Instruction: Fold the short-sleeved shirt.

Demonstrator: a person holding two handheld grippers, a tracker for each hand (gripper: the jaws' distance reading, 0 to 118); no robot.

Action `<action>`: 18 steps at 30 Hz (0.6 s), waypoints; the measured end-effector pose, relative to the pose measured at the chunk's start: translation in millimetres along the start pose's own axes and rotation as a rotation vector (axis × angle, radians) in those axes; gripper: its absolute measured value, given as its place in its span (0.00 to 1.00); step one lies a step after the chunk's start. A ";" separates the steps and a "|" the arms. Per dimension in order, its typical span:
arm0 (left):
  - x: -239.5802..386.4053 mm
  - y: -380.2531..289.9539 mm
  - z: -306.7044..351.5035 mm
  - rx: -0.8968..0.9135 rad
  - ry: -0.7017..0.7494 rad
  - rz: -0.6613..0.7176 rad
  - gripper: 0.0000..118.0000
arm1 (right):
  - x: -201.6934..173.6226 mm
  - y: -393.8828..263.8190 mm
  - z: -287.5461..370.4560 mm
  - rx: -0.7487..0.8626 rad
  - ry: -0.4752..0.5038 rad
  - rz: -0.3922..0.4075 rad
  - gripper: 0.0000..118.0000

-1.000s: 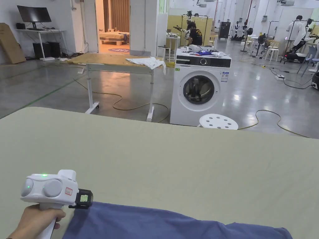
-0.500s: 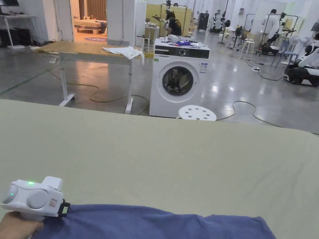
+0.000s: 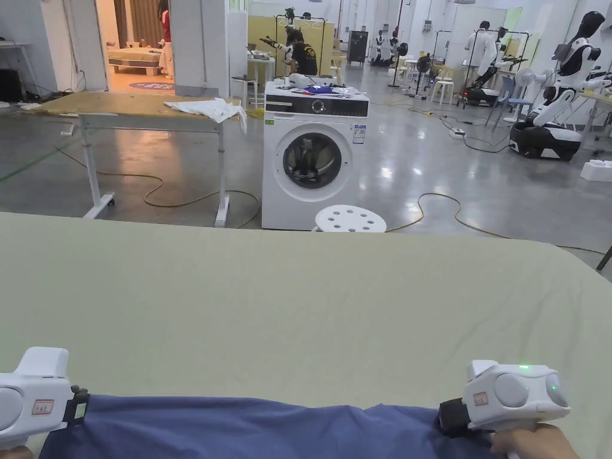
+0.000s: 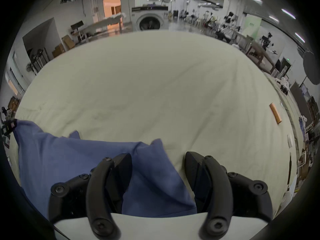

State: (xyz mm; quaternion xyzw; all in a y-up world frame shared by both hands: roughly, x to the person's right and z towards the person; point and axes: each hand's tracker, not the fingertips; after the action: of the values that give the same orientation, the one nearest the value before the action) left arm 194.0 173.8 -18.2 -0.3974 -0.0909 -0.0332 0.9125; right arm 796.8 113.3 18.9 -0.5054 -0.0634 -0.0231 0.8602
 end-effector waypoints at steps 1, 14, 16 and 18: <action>-0.6 1.1 3.8 0.007 0.003 -0.002 0.01 | -1.0 -2.5 0.2 0.024 -0.015 -0.004 0.56; 2.3 14.1 64.4 0.141 0.049 -0.030 0.00 | -11.5 -15.1 99.0 0.335 -0.023 0.016 0.02; 1.9 21.3 86.1 0.181 0.048 -0.014 0.00 | -15.0 -13.7 141.5 0.415 -0.020 0.029 0.02; 1.1 28.7 109.0 0.234 0.043 -0.007 0.00 | -16.2 -13.3 175.3 0.476 -0.008 0.031 0.02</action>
State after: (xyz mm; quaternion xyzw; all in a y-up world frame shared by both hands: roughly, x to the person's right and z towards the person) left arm 183.7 273.0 34.2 -0.2871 -0.0759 -0.0340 0.9543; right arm 764.3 259.3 112.6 -0.2892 -0.0625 0.0076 0.9552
